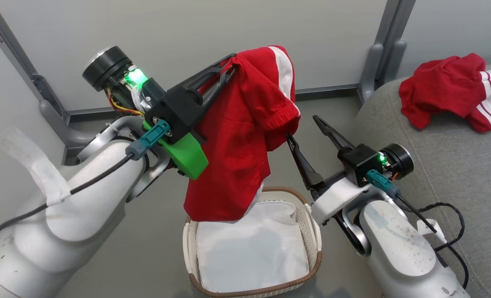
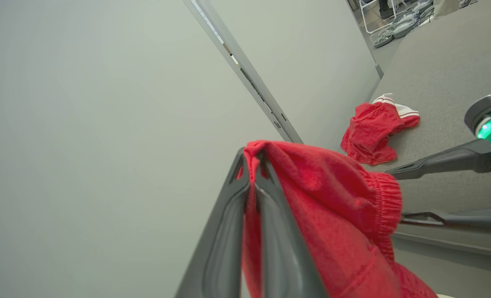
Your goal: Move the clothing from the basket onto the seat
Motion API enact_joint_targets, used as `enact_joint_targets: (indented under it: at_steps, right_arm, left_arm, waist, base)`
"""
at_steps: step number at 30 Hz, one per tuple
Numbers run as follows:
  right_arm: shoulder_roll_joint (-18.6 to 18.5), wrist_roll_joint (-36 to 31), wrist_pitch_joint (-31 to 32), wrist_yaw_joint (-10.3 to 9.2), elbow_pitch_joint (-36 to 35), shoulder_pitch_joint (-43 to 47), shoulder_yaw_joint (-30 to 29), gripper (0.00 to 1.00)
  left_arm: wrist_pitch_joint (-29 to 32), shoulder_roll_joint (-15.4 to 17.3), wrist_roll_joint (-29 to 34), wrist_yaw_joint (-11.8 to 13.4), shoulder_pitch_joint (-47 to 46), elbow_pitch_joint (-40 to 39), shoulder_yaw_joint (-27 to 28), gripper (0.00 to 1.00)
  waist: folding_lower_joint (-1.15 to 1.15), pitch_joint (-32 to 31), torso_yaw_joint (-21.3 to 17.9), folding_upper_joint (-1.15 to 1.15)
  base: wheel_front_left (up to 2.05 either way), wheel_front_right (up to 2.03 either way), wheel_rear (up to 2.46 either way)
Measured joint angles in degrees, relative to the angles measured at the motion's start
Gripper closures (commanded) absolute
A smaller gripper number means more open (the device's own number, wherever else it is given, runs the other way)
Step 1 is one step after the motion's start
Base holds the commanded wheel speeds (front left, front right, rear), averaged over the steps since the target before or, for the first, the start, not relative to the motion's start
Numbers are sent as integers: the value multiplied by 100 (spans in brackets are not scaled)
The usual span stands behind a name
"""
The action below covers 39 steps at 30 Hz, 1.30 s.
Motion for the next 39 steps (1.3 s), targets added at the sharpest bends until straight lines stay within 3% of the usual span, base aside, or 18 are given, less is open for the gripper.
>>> enact_joint_targets:
  at_steps: [11, 12, 13, 20, 22, 23, 24, 25, 30, 39]
  right_arm:
    - [-1, -54, 0, 0, 1007, -711, 254, 0]
    - [-1, -22, 0, 0, 1068, -754, 308, 65]
    - [1, 1, 0, 0, 1110, -807, 350, 100]
    - [2, 40, 0, 0, 1149, -930, 335, 100]
    - [1, -7, 0, 0, 1083, -970, 258, 100]
    - [-1, -31, 0, 0, 1044, -1007, 224, 100]
    - [-1, -46, 0, 0, 1005, -1027, 207, 100]
    - [-1, -70, 0, 0, 972, -1033, 191, 100]
    - [-1, -237, 0, 0, 896, -1106, 140, 100]
    - [0, -520, 0, 0, 831, -1178, -41, 100]
  left_arm:
    - [44, -108, -63, -1, 186, -460, -275, 100]
    - [43, -110, -94, 5, 234, -482, -285, 100]
    - [43, -110, -123, 31, 285, -492, -282, 100]
    - [-157, 21, -436, 345, 866, -383, -134, 100]
    - [-327, 63, -478, 497, 1070, -341, -56, 75]
    - [-416, 59, -558, 588, 1202, -304, 11, 57]
    - [-483, 52, -626, 660, 1326, -269, 62, 50]
    - [-550, 47, -693, 731, 1474, -218, 98, 2]
    - [-767, -121, -927, 1024, 2135, 7, 291, 0]
    - [-836, -545, -994, 974, 2962, 249, 508, 0]
  waist:
    - [0, -31, 226, 0]
    - [0, -26, 245, 0]
    - [0, -20, 262, 0]
    - [0, 54, 272, 0]
    - [0, 79, 252, 0]
    - [0, 92, 238, 0]
    - [0, 103, 226, 0]
    - [0, 113, 211, 0]
    - [0, 165, 141, 0]
    - [0, 263, 1, 0]
  base:
    - [0, 0, 0]
    - [0, 0, 0]
    - [0, 0, 0]
    - [0, 0, 0]
    - [0, 0, 0]
    - [0, 0, 0]
    - [0, 0, 0]
    - [0, 0, 0]
    - [0, 0, 0]
    - [0, 0, 0]
